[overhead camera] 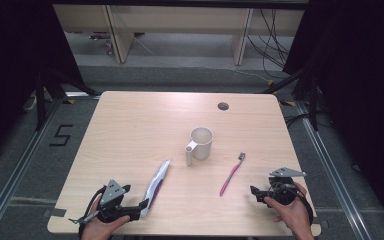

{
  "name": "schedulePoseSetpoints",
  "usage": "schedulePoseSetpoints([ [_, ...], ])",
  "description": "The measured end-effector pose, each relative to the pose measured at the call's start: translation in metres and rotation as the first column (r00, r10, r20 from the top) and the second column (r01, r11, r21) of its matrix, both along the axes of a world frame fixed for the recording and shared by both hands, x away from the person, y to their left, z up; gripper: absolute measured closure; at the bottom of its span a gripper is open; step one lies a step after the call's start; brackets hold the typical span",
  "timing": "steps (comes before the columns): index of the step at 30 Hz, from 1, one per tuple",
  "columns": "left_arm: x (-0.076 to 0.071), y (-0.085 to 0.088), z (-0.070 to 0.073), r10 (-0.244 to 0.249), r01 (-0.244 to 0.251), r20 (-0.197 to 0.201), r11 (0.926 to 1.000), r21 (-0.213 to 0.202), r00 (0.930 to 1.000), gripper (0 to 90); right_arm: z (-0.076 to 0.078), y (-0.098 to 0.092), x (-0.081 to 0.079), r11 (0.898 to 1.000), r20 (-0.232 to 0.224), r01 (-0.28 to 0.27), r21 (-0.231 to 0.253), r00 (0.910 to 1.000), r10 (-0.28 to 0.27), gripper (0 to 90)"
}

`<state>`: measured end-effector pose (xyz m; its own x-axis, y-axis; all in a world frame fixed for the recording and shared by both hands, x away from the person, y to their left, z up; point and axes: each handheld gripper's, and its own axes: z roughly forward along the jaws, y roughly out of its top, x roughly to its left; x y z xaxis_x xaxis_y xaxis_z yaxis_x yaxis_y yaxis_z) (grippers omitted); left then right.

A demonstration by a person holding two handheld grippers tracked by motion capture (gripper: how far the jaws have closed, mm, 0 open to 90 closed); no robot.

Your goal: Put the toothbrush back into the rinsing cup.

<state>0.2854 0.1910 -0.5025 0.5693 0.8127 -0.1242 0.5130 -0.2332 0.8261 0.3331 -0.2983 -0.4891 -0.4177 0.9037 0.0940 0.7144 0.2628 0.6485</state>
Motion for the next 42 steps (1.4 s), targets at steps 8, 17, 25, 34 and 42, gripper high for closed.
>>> schedulePoseSetpoints([
  [8,0.0,-0.001,0.0,0.002,-0.002,-0.001,1.0,-0.003,1.0,17.0,0.001,0.001,0.0,1.0,-0.013,-0.001,0.016,0.9999,0.001,21.1],
  [17,0.0,-0.001,-0.001,0.0,0.0,0.001,1.0,-0.007,1.0,17.0,0.005,0.012,0.007,1.0,0.006,0.004,0.019,1.0,-0.004,22.6],
  [25,0.0,-0.001,-0.001,0.0,0.0,0.0,1.0,-0.004,1.0,17.0,0.007,0.027,0.019,1.0,0.005,-0.016,0.009,0.9999,0.016,23.6],
  [34,0.001,0.0,-0.001,0.005,-0.005,-0.005,1.0,0.002,1.0,17.0,0.011,0.05,0.033,0.999,-0.005,-0.045,-0.013,0.999,0.045,24.2],
  [42,0.001,0.0,-0.001,0.0,0.0,0.003,1.0,0.002,1.0,17.0,0.009,0.074,0.047,0.997,-0.029,-0.067,-0.03,0.9974,0.066,25.1],
])
